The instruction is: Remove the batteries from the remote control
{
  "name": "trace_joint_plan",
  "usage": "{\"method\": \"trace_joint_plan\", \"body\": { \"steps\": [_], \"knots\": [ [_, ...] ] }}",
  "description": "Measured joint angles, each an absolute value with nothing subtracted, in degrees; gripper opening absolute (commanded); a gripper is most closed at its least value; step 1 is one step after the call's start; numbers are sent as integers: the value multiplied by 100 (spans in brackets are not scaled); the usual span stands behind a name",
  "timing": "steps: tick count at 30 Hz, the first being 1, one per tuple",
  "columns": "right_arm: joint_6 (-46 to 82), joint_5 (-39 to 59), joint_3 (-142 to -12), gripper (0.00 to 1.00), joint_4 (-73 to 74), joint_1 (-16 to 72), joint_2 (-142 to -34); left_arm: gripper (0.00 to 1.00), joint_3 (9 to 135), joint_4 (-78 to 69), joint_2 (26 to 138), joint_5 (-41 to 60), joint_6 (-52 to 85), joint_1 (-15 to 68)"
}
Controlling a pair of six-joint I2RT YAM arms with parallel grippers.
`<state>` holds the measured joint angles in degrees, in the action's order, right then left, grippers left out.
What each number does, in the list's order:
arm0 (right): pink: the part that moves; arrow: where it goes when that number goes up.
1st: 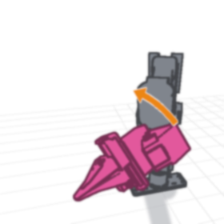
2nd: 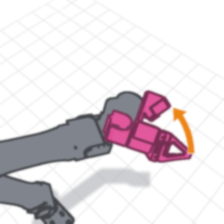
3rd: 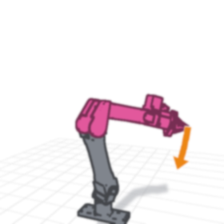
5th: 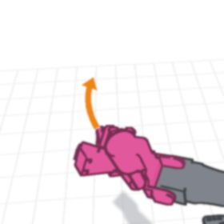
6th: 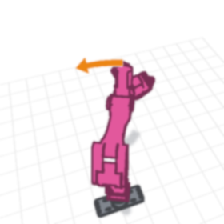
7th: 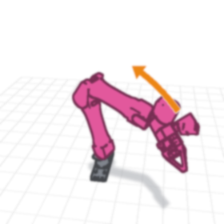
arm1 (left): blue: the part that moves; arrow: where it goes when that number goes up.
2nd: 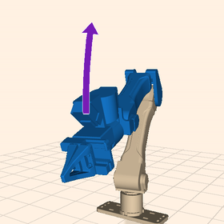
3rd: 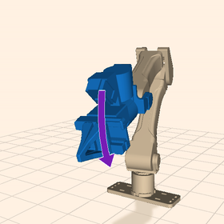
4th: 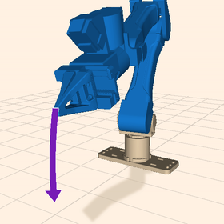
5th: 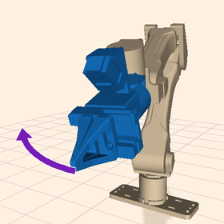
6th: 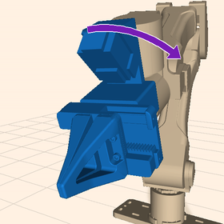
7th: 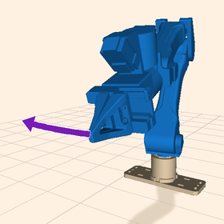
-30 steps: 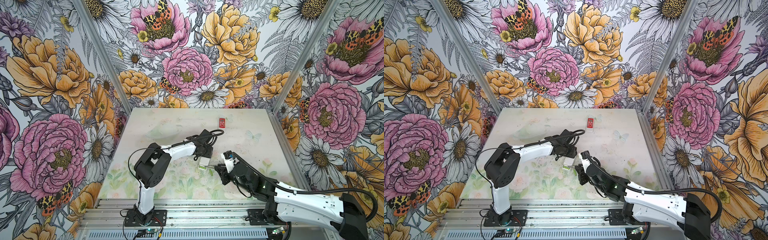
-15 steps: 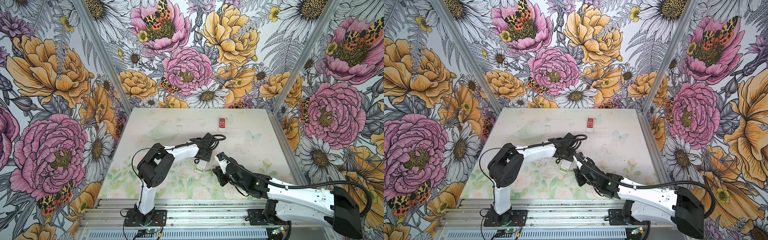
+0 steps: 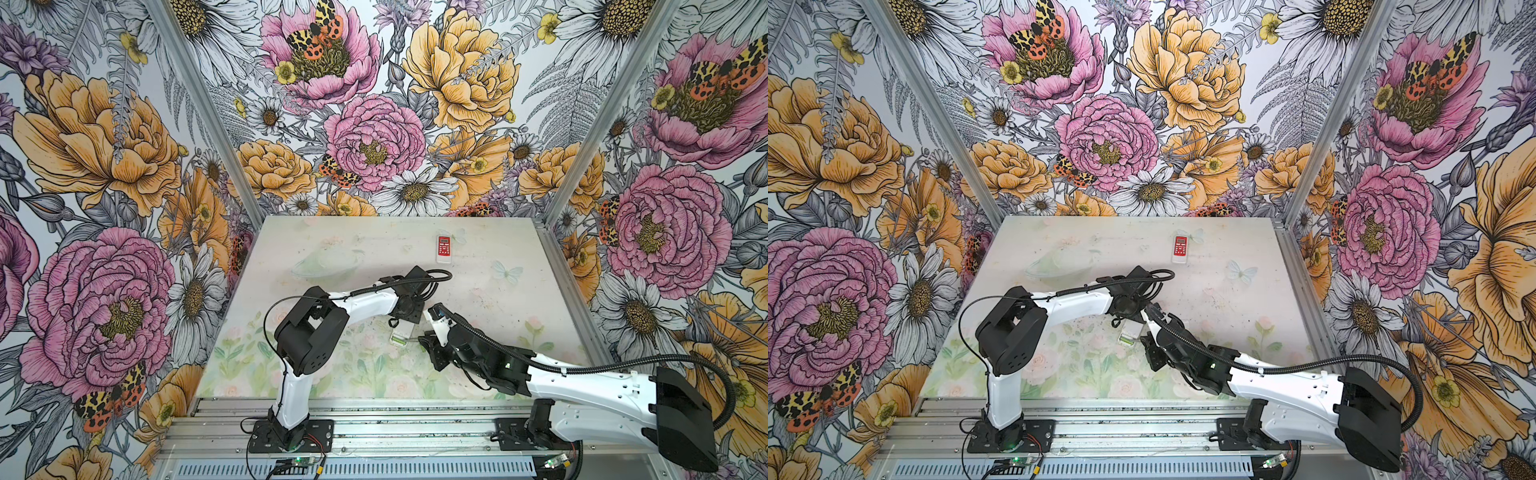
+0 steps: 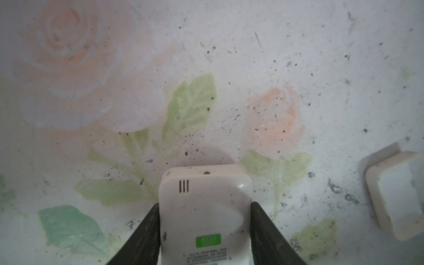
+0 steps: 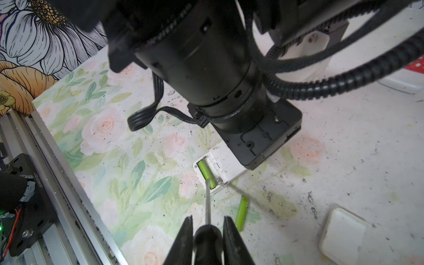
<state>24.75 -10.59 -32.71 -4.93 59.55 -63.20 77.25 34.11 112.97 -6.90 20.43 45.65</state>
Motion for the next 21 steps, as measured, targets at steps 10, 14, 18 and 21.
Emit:
{"method": "trace_joint_plan", "body": {
  "steps": [10, 14, 18, 21],
  "knots": [
    [2495, -1068, -3199, 0, -576, 5902, -6300, 0, 7725, 3409, 11297, -690, 2056, 4591],
    [2495, -1068, -3192, 0, -589, 5892, -6300, 0, 7725, 3409, 11297, -687, 2058, 4600],
    [2493, -1066, -3192, 0, -600, 5889, -6300, 0, 7725, 3409, 11297, -687, 2056, 4600],
    [2495, -1068, -3177, 0, -611, 5889, -6292, 0, 7725, 3409, 11297, -687, 2056, 4602]
  ]
}}
